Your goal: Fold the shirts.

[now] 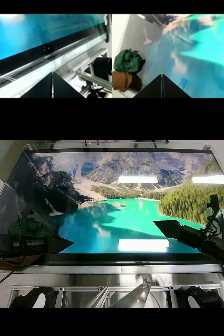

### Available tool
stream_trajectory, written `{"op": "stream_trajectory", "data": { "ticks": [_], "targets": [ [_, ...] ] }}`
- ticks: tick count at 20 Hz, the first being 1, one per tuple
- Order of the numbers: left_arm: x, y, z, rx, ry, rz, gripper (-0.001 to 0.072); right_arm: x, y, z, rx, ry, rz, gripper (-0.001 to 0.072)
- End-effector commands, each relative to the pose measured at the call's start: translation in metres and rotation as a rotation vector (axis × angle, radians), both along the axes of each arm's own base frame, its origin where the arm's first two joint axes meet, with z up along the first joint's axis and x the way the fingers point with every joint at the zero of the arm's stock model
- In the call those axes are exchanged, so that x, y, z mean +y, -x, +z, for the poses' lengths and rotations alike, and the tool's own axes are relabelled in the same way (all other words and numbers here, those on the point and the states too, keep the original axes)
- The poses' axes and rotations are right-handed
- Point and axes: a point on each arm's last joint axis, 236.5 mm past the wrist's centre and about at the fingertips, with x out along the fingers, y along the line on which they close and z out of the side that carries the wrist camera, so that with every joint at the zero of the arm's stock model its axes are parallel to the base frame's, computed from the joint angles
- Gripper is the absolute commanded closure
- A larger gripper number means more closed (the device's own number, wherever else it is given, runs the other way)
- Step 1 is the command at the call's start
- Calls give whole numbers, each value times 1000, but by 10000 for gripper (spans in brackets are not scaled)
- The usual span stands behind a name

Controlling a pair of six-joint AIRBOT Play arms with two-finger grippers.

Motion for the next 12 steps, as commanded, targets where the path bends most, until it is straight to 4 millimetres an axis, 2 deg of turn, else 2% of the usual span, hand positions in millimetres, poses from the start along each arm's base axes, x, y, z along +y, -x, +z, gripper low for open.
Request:
{"op": "stream_trajectory", "data": {
  "ticks": [1,10,11,12],
  "targets": [
    [0,0,0,-1,0,1,684,0,0,0,0,0,1,684],
    [2,-6,0,-16,-4,23,683,0,0,0,0,0,1,684],
    [3,-8,1,-21,-5,30,648,0,0,0,0,0,1,685],
    [4,-10,0,-26,-11,36,336,0,0,0,-1,0,0,684]
  ]
}}
